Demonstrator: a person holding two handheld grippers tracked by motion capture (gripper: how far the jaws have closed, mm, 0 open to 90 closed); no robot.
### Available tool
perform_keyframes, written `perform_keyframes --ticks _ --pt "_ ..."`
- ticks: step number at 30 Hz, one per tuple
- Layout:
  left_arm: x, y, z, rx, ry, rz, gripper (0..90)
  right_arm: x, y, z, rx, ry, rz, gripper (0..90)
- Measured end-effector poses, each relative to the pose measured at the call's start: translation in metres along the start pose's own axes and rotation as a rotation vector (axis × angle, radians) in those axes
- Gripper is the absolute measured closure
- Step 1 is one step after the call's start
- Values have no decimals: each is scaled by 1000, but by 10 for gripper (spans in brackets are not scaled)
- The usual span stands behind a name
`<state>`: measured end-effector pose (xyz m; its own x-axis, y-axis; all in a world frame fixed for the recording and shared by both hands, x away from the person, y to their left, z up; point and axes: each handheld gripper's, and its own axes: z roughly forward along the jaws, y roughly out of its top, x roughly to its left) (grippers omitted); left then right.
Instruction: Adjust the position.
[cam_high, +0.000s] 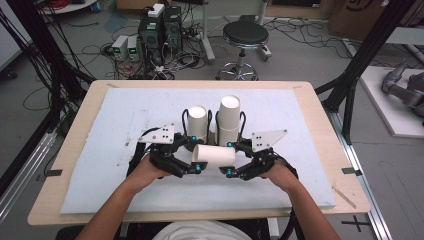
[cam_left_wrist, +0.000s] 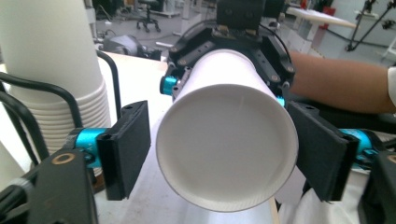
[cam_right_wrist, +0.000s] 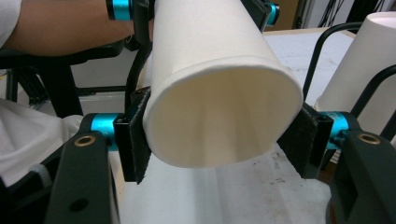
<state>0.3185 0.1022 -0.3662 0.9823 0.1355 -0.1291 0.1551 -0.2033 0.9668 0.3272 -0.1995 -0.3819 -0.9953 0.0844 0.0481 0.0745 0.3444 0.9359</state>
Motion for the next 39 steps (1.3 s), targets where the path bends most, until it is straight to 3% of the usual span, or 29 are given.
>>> perform_keyframes --ticks 1,4,8,12,17,22,28,34,39 --pt "0 0 0 0 -12 13 351 0 0 0 -2 5 -1 350" --pt "0 -1 0 -1 -19 30 355 0 0 0 -5 9 12 315" --pt "1 0 -3 -28 -3 21 349 0 1 1 -51 -10 76 188" --pt "4 -1 -7 -79 -9 -4 349 0 1 -1 -70 -17 103 183" --pt "2 -2 -4 -59 -15 7 351 -2 2 -3 -95 -9 92 250" --pt "4 -4 -2 -35 -10 -4 352 -2 1 -6 -66 -11 65 308" --pt "4 -2 -4 -44 46 -20 259 -2 0 -6 -41 -24 47 338" --pt "4 -4 -2 -28 12 -26 266 -2 0 -4 -31 -9 36 342" --pt "3 -5 1 -1 -18 -1 354 -2 2 -6 -40 4 36 349"
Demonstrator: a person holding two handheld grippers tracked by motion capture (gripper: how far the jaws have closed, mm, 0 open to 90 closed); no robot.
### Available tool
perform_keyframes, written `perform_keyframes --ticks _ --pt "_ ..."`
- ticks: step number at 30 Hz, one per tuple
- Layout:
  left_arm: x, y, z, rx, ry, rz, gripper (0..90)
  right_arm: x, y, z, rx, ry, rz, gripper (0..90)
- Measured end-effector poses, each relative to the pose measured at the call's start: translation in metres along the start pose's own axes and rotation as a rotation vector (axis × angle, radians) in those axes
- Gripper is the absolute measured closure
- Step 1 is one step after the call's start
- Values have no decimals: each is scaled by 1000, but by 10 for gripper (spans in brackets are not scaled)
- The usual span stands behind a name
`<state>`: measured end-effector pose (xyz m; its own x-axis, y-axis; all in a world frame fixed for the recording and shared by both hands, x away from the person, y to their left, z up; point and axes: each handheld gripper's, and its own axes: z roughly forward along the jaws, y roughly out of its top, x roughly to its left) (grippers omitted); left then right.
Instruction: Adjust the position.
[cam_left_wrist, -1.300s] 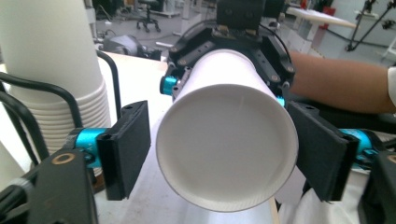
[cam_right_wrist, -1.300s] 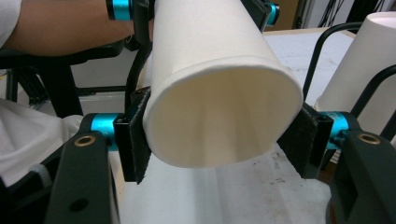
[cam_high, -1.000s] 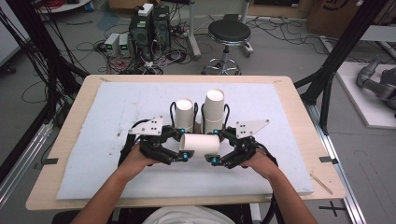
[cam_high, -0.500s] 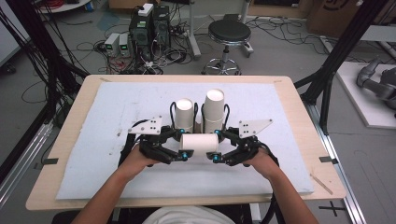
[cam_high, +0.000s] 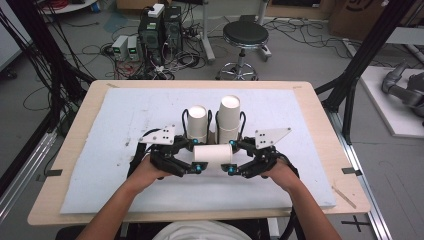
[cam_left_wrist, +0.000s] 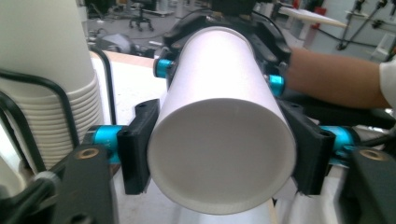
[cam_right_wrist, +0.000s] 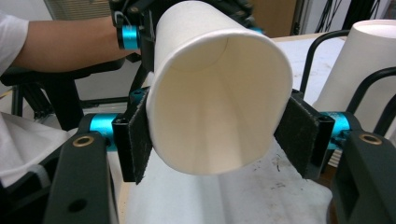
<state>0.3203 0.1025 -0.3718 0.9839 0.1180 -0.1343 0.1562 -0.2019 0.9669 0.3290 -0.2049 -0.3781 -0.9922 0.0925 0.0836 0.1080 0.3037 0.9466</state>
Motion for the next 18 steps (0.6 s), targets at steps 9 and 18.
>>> perform_keyframes --ticks 9,18 --pt "1 1 -4 -39 0 -6 349 0 1 -1 -60 -13 74 195" --pt "-1 -2 2 -16 8 9 353 0 4 -5 -88 -8 66 300"
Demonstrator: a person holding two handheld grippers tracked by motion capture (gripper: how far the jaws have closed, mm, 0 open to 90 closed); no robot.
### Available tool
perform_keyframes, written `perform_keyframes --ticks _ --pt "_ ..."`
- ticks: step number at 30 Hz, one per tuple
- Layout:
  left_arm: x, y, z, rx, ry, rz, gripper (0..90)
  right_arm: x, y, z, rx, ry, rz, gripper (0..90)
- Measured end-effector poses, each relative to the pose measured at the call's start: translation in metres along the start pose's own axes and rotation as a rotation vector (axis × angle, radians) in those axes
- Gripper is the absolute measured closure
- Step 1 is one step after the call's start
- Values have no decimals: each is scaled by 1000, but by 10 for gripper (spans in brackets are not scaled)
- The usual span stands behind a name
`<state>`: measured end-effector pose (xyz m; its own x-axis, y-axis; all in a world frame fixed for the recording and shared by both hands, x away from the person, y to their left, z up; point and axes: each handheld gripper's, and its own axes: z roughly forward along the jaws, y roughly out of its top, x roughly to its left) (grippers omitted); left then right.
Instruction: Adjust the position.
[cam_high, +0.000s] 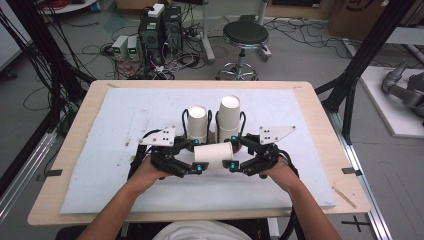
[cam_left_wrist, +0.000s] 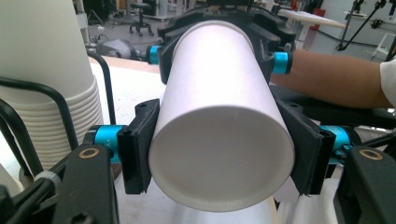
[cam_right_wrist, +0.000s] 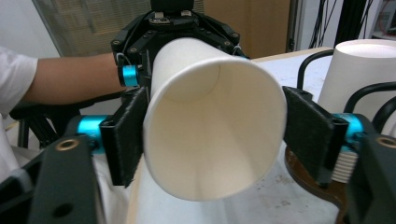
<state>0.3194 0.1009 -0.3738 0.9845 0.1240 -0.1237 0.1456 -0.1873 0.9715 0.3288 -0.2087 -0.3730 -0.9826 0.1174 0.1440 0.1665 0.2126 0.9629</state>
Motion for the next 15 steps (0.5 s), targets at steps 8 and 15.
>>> perform_keyframes --ticks 8,15 --pt "1 1 0 15 59 -12 266 0 3 1 122 -57 -64 350" --pt "-1 0 3 50 26 1 292 0 4 1 127 -23 -66 355"
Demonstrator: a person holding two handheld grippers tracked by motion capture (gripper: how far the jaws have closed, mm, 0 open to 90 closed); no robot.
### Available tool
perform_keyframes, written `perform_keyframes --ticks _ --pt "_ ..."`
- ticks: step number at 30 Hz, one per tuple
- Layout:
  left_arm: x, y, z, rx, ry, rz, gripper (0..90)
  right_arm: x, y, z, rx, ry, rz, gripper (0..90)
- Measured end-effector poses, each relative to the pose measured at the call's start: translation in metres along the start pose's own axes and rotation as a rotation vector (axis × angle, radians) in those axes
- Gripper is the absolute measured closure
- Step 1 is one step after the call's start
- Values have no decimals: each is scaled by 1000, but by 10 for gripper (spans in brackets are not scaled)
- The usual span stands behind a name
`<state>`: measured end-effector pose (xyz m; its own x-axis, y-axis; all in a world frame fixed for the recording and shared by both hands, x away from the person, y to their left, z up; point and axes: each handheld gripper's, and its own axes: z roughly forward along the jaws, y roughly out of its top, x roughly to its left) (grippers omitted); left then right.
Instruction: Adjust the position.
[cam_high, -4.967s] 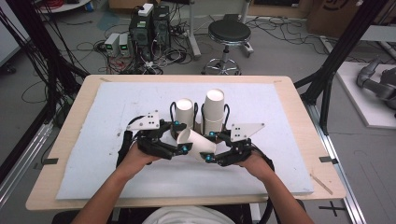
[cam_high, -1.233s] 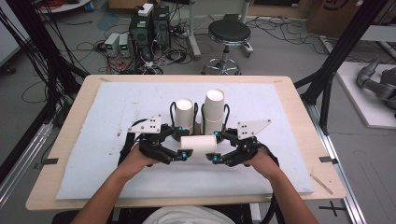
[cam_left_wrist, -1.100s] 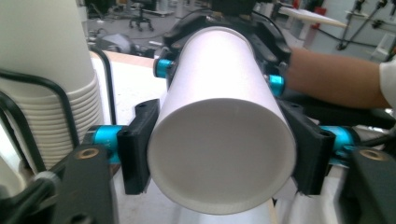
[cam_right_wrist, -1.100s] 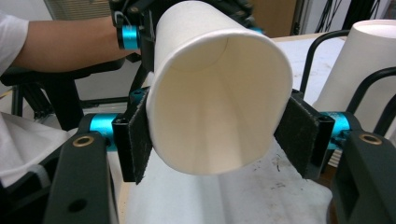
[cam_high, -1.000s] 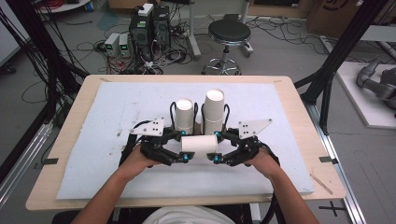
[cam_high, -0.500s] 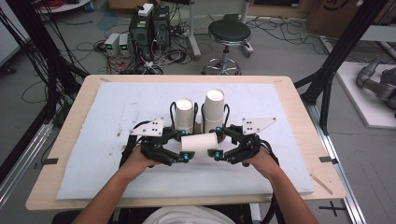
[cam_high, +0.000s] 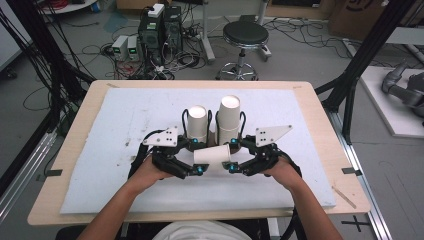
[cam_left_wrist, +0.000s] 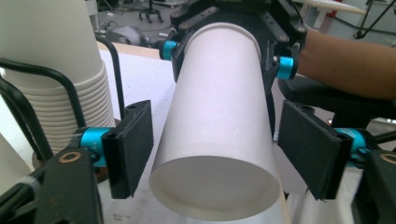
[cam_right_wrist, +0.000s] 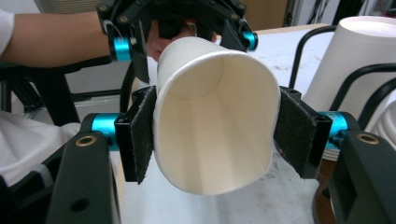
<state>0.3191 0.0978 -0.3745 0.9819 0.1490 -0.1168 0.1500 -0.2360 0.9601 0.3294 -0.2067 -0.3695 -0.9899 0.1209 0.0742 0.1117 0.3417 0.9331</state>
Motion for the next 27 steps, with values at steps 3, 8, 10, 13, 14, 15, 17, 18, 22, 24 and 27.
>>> perform_keyframes --ticks 3,8,10,13,14,15,17,18,22,24,27 --pt "-1 0 0 1 -7 4 354 1 1 0 -1 11 0 355" --pt "0 1 -2 -27 -5 0 348 1 2 0 -57 -1 41 231" --pt "2 1 -5 -38 4 0 347 1 3 -2 -93 -18 58 193" --pt "3 2 -8 -72 2 -11 348 -1 2 -6 -133 -22 89 192" --pt "2 2 -8 -79 -3 -12 348 -1 1 -6 -134 -21 91 192" --pt "2 2 -8 -83 -4 -12 348 -1 1 -5 -128 -23 88 192" --pt "1 3 -6 -82 -11 -4 348 -1 1 -2 -119 -15 87 193" --pt "1 3 -6 -78 -16 -2 348 0 0 -1 -113 -10 83 196" --pt "0 2 -4 -64 -16 1 352 1 1 1 -87 7 50 277" --pt "0 1 -3 -56 -12 2 355 1 1 0 -82 5 39 298" --pt "0 1 -2 -46 -11 -1 350 0 0 0 -69 7 31 306"
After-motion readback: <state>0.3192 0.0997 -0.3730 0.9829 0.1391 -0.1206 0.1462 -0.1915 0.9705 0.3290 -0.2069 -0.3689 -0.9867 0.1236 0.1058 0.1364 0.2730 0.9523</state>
